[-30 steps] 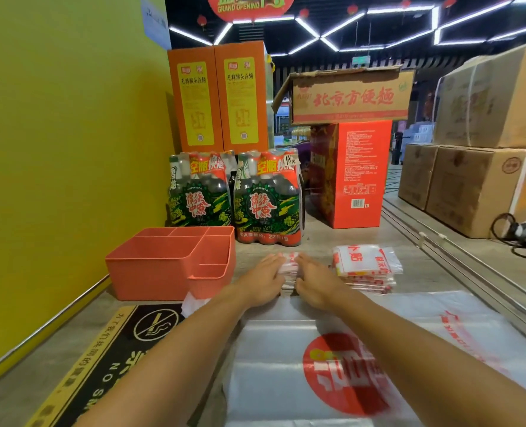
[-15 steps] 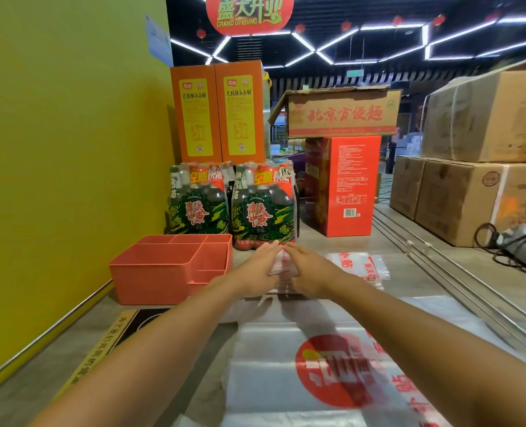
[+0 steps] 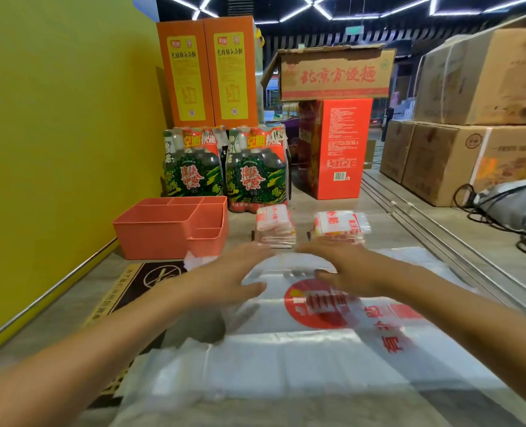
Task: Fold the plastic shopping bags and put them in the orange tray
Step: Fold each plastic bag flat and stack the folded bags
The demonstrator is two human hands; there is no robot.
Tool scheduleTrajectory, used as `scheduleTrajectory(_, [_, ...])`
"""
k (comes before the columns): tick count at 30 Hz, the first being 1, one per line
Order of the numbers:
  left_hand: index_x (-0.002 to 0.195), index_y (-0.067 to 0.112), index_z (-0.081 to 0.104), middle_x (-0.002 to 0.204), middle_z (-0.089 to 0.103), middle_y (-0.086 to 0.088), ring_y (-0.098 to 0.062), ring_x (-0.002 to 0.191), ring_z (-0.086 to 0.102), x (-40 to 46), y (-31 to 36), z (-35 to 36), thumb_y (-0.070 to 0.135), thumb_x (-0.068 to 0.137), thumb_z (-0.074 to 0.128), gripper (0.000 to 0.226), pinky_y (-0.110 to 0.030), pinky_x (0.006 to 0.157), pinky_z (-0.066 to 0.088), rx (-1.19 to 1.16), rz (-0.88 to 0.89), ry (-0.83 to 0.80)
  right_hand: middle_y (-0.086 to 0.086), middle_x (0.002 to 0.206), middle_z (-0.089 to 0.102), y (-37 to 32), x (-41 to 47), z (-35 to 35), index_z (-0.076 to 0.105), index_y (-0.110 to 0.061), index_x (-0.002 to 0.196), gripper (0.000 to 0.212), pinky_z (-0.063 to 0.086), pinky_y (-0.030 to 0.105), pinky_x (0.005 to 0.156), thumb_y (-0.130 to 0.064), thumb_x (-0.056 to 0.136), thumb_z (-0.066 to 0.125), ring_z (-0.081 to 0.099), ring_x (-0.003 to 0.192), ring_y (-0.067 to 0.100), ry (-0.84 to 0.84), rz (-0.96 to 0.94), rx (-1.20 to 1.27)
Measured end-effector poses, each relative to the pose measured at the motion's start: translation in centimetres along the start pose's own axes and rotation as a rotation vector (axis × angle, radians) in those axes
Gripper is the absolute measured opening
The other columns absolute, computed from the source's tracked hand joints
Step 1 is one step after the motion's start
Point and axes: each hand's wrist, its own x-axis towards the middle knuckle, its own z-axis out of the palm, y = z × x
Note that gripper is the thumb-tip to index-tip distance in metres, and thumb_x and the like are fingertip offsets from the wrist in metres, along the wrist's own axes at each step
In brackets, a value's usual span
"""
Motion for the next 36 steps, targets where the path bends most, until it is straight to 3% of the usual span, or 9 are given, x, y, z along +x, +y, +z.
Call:
scheduleTrajectory(5, [0.157,0.044,0.019,0.161,0.012,0.029,0.014,0.144,0.003,-3.9,3.0,2.8,0.05,0.102,0.048,0.062,-0.013,0.117,0.005,-0.001,0.067,-0.099,-0.018,0.149,0.048,-1.5,-6.3,0.9,0.042,-0.043,0.148,0.048,0.04,0.023,0.106,-0.043,0.101,0.055,0.048,0.128,0.004,-0.067,-0.078,0.094])
scheduleTrajectory(9, [0.152,0.048,0.03,0.155,0.025,0.034,0.013,0.142,0.02,-5.1,5.1,4.3,0.05,0.1,0.053,0.056,-0.024,0.121,0.021,-0.147,0.16,-0.134,-0.026,0.138,0.056,-1.9,-9.1,2.4,0.061,-0.041,0.134,0.035,0.044,0.025,0.106,-0.047,0.1,0.055,0.052,0.123,-0.008,-0.079,-0.178,0.195])
scheduleTrajectory(12, [0.153,0.047,0.028,0.157,0.02,0.034,0.014,0.141,0.018,-5.5,5.7,5.0,0.062,0.097,0.051,0.062,-0.027,0.122,0.022,-0.11,0.148,-0.219,-0.031,0.143,0.049,-1.5,-9.8,3.5,0.066,-0.044,0.127,0.034,0.04,0.029,0.112,-0.053,0.095,0.061,0.044,0.129,-0.013,-0.074,-0.169,0.231])
scheduleTrajectory(16, [0.141,0.07,0.017,0.14,0.005,0.059,0.032,0.13,0.007,-6.0,6.7,4.5,0.065,0.091,0.058,0.064,0.006,0.103,0.006,-0.131,0.165,-0.268,-0.036,0.147,0.042,-1.4,-10.0,4.4,0.057,-0.049,0.135,0.054,0.038,0.034,0.114,-0.069,0.086,0.065,0.041,0.134,-0.009,-0.109,-0.161,0.261])
scheduleTrajectory(18, [0.136,0.071,0.018,0.131,0.003,0.065,0.038,0.124,0.005,-6.1,6.8,4.3,0.063,0.091,0.058,0.061,0.01,0.096,0.004,-0.124,0.154,-0.273,-0.036,0.151,0.035,-1.4,-10.1,4.8,0.05,-0.051,0.14,0.063,0.036,0.036,0.116,-0.075,0.083,0.063,0.036,0.137,-0.009,-0.136,-0.159,0.252])
scheduleTrajectory(22, [0.146,0.05,0.042,0.154,0.019,0.042,0.022,0.138,0.018,-6.1,5.8,4.8,0.067,0.092,0.054,0.057,-0.013,0.117,0.022,-0.046,0.129,-0.178,-0.04,0.153,0.026,-1.3,-10.3,4.9,0.041,-0.054,0.144,0.072,0.031,0.035,0.119,-0.08,0.08,0.06,0.029,0.14,-0.011,-0.166,-0.124,0.224])
scheduleTrajectory(24, [0.142,0.047,0.049,0.156,0.026,0.035,0.017,0.14,0.023,-6.2,5.5,4.9,0.068,0.093,0.053,0.053,-0.021,0.118,0.028,-0.029,0.14,-0.145,-0.04,0.154,0.023,-1.4,-10.3,4.9,0.04,-0.054,0.145,0.072,0.029,0.032,0.12,-0.08,0.081,0.059,0.026,0.141,-0.012,-0.169,-0.118,0.223])
scheduleTrajectory(31, [0.134,0.044,0.058,0.153,0.039,0.029,0.014,0.138,0.032,-6.2,5.0,5.0,0.068,0.097,0.032,0.052,-0.032,0.116,0.036,-0.107,0.15,-0.096,-0.034,0.156,0.027,-1.7,-10.4,4.5,0.051,-0.047,0.141,0.058,0.023,0.02,0.117,-0.072,0.089,0.055,0.026,0.141,-0.012,-0.121,-0.128,0.199])
scheduleTrajectory(36, [0.136,0.036,0.06,0.146,0.048,0.028,0.013,0.134,0.039,-6.3,5.3,4.7,0.058,0.103,0.032,0.049,-0.027,0.115,0.036,-0.153,0.137,-0.051,-0.029,0.153,0.039,-1.7,-10.2,4.7,0.06,-0.039,0.137,0.041,0.034,0.024,0.116,-0.057,0.101,0.047,0.036,0.137,-0.01,-0.067,-0.173,0.168])
